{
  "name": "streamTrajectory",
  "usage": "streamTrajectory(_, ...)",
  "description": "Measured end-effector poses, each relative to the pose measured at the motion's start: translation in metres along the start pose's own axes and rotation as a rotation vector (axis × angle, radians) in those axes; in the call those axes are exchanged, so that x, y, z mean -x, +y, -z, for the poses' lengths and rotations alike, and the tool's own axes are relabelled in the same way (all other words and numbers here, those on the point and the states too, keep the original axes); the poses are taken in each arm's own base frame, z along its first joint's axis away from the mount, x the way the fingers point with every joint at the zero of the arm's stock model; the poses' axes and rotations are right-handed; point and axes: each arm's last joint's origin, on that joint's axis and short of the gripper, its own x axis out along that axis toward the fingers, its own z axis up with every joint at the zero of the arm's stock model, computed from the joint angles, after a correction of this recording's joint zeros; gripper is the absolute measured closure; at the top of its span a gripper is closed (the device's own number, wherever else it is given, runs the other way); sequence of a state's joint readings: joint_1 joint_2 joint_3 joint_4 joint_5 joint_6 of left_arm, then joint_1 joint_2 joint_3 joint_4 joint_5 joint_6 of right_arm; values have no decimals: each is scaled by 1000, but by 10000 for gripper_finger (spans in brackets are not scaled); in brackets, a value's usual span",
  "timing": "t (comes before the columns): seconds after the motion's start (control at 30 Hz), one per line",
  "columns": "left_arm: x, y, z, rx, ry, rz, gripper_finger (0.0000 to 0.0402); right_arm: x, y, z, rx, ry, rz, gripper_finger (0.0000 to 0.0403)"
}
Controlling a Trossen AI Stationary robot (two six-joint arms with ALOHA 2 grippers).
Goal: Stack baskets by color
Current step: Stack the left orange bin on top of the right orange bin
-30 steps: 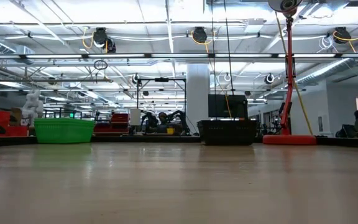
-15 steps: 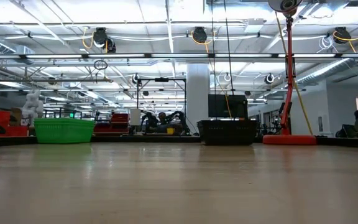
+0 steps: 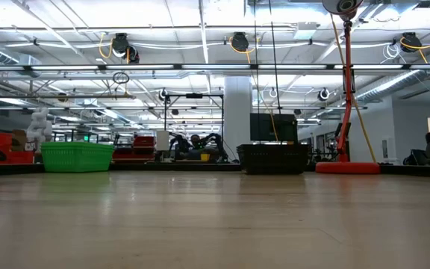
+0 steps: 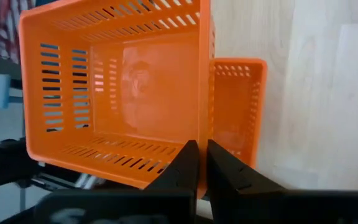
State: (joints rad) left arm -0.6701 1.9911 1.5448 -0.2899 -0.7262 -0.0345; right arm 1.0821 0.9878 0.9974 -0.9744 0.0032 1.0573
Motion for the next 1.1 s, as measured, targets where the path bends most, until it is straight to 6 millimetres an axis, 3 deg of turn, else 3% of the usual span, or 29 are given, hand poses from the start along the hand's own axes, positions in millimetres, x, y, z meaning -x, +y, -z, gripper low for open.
streamTrajectory(0.57, -1, -1, 0, 1, -2, 40, 160, -34, -51, 29, -91, -5, -30, 394)
streamTrajectory(1.1, -1, -1, 0, 1, -2, 39, 160, -51, -60, 36, -135, 38, -52, 373)
